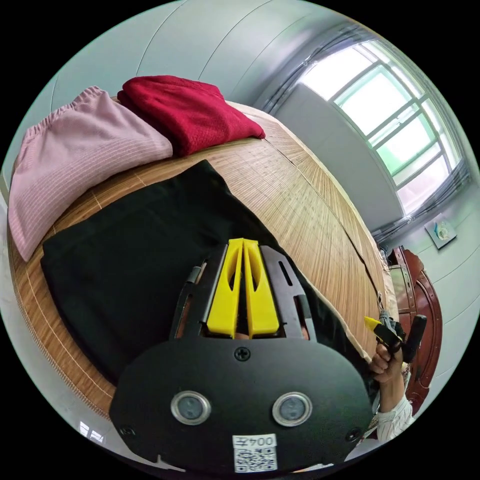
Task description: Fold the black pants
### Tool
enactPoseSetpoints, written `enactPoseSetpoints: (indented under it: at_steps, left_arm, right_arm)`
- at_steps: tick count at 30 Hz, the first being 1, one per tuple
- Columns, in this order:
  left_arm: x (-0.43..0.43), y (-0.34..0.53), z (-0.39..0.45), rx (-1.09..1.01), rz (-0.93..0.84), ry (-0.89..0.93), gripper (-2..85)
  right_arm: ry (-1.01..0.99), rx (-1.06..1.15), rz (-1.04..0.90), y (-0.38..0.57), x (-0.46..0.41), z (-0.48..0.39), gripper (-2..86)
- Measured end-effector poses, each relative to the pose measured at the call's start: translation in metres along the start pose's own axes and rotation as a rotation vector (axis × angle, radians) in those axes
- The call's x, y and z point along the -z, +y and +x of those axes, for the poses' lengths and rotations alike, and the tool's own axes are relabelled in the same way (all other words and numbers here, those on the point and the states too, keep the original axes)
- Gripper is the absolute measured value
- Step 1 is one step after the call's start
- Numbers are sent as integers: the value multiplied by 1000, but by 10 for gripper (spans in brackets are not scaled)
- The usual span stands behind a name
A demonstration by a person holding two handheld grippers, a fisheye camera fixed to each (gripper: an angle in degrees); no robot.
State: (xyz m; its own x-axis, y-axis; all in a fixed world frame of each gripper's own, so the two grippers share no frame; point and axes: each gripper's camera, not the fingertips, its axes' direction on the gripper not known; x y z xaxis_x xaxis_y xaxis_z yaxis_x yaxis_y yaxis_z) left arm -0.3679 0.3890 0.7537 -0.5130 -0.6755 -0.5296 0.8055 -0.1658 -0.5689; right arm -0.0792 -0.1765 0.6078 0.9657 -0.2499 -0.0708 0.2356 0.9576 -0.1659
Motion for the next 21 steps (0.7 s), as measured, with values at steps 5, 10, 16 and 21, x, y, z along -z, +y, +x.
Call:
enactPoseSetpoints:
  at_steps: [5, 10, 16, 21]
  left_arm:
    - [23, 8, 39, -33, -34, 148, 1]
    - [-7, 53, 108, -195, -244, 151, 0]
    - [-38, 86, 112, -154, -304, 37, 1]
    - [-3, 97, 137, -174, -188, 89, 1]
  right_arm:
    - [274, 87, -24, 94, 49, 12, 43]
    - [362, 76, -62, 136, 52, 40, 36]
    - [359, -148, -53, 154, 54, 107, 49]
    - [332, -95, 27, 178, 75, 104, 42]
